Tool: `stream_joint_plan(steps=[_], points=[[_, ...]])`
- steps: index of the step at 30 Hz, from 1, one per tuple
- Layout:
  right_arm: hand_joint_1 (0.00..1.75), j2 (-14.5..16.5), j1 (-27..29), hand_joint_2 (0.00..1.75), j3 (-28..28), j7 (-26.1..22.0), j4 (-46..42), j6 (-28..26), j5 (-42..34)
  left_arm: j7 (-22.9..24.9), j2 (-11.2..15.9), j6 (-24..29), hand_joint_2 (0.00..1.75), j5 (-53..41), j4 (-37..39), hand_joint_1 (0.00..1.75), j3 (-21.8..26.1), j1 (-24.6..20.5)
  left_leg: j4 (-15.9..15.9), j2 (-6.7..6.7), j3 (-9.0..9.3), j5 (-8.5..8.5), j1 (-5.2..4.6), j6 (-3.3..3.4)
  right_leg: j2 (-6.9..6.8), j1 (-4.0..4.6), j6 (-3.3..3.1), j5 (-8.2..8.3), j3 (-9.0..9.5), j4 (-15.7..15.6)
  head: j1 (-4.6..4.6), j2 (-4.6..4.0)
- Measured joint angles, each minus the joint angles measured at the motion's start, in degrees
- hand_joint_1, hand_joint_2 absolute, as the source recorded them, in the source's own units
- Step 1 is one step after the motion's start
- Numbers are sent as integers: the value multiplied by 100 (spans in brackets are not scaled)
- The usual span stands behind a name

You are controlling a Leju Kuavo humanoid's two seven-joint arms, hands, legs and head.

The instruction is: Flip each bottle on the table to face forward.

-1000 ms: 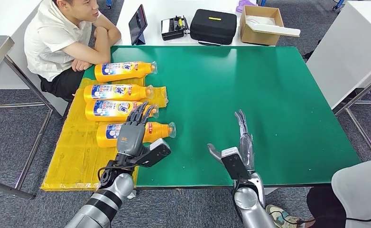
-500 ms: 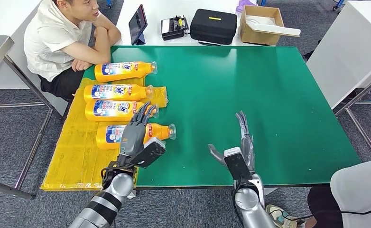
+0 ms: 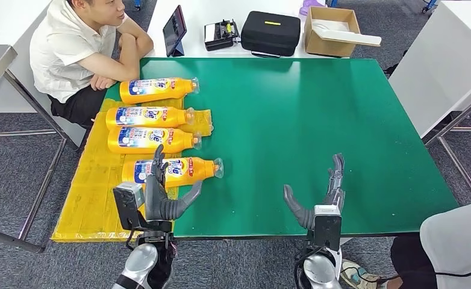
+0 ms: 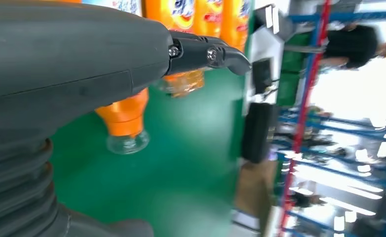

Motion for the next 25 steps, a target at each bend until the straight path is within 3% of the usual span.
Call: stream_joint_plan(steps=[5, 11, 15, 18, 20, 21, 22, 24, 25], points=[[0, -1, -5, 175, 7, 77, -14, 203, -136, 10, 119, -871, 175, 833, -259, 0, -2, 154, 0, -1, 0, 2, -1, 1, 0, 0, 1, 2, 2, 0, 0, 0], [0, -2, -7, 175, 7, 68, -12, 239, -25, -159, 165, -1058, 175, 770, -400, 0, 90, 255, 0, -1, 1, 4, 0, 1, -1, 0, 1, 3, 3, 1, 0, 0], [0, 4, -10, 0, 5, 122, -10, -101, 238, -290, 178, -754, 175, 288, -468, 0, 115, 287, 0, -1, 0, 3, 0, 1, -1, 0, 1, 3, 1, 1, 0, 0], [0, 80, -32, 0, -26, 318, -3, -732, 374, -451, 196, -326, 175, -512, -474, 0, 87, 294, 0, -1, 0, 3, 0, 1, -1, 0, 1, 2, 1, 0, 0, 0], [0, 143, -47, 0, -45, 428, 3, -915, 402, -464, 198, -242, 175, -733, -474, 85, 52, 308, 0, 1, 1, 3, 0, 1, 0, 0, 1, 2, 0, 0, 0, 0], [39, 164, -53, 0, -48, 452, 7, -929, 418, -467, 198, -226, 175, -770, -474, 128, 36, 318, 0, 1, 1, 3, 0, 1, 0, 0, 1, 2, 0, 0, 0, 0], [71, 179, -60, 0, -46, 465, 12, -936, 445, -475, 198, -206, 175, -802, -474, 137, 25, 327, 0, 1, 1, 3, 0, 1, 0, 0, 1, 2, 0, 0, 0, 0], [71, 191, -70, 0, -33, 466, 21, -940, 544, -514, 198, -141, 175, -904, -474, 52, 16, 340, 0, 0, 1, 3, 0, 1, 0, 0, 1, 2, 0, 0, 0, 0], [42, 191, -73, 0, -28, 464, 23, -940, 576, -528, 198, -120, 175, -932, -474, 12, 15, 342, 0, 0, 1, 3, 0, 1, -1, 0, 1, 2, 1, 0, 0, 0]])
